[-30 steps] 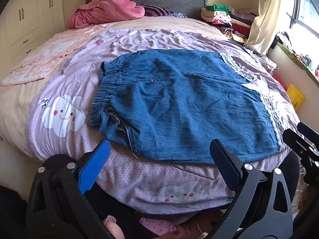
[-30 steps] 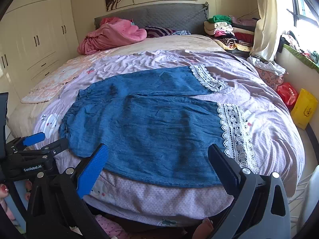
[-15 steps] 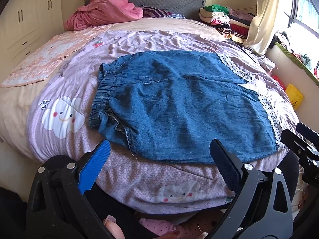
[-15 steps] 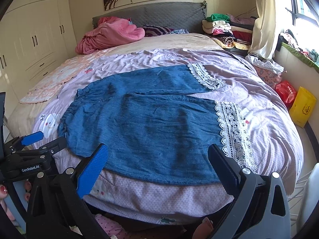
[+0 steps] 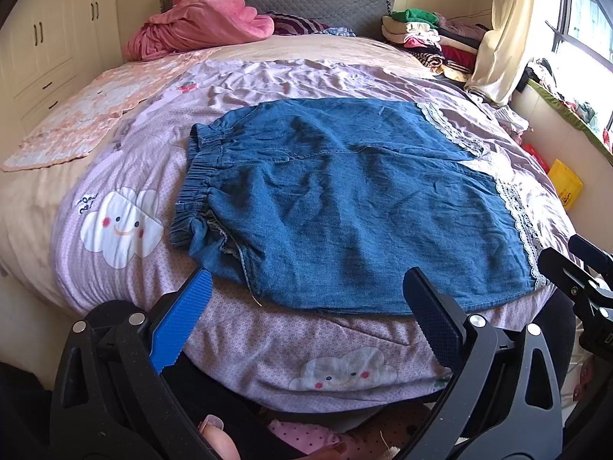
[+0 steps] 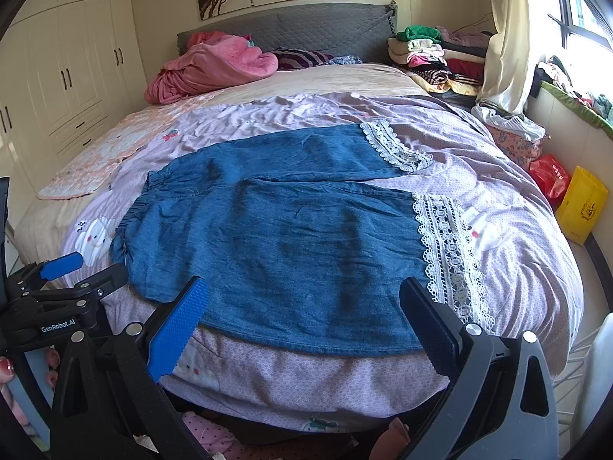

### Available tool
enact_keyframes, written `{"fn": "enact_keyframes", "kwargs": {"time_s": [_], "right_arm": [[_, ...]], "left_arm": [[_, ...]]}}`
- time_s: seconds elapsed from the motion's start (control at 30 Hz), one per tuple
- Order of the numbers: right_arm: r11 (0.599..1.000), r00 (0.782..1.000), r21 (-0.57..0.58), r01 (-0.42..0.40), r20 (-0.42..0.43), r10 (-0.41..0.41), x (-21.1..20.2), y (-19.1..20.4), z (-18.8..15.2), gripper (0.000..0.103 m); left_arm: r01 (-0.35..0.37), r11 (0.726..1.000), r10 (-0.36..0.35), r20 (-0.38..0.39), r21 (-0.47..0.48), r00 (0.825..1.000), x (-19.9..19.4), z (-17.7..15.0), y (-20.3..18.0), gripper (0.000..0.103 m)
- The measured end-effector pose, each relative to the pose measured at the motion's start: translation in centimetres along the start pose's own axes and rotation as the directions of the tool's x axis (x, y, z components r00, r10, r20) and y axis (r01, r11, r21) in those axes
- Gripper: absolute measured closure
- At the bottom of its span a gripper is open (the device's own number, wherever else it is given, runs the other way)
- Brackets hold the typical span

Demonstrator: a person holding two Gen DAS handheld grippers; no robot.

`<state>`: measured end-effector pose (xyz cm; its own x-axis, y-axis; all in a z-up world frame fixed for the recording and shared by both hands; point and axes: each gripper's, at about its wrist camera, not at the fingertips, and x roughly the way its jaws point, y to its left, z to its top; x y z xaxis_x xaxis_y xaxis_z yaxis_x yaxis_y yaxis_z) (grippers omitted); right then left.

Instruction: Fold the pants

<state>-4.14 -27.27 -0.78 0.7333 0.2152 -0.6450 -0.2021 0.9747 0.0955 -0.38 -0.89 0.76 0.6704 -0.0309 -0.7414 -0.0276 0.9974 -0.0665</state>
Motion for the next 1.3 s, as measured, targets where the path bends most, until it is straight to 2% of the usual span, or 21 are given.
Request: {"fn": "enact_keyframes", "kwargs": {"time_s": [0.9,1.3], "right_arm": [[1.0,1.0,-0.015,-0.026,-0.006,0.026,0.7,0.5,0.3,0.004],[0.995,0.995,-0.043,-0.095,-0.014,0.095,2.7,1.5,3.4,0.004]], "left_arm": [[0.0,1.0,0.0,0.004,0.003,1.0,-0.1,0.2,-0.1,0.009],[-0.007,1.0,0.007,-0.004,-0.016,1.0,1.2,1.8,2.0,0.009]]}}
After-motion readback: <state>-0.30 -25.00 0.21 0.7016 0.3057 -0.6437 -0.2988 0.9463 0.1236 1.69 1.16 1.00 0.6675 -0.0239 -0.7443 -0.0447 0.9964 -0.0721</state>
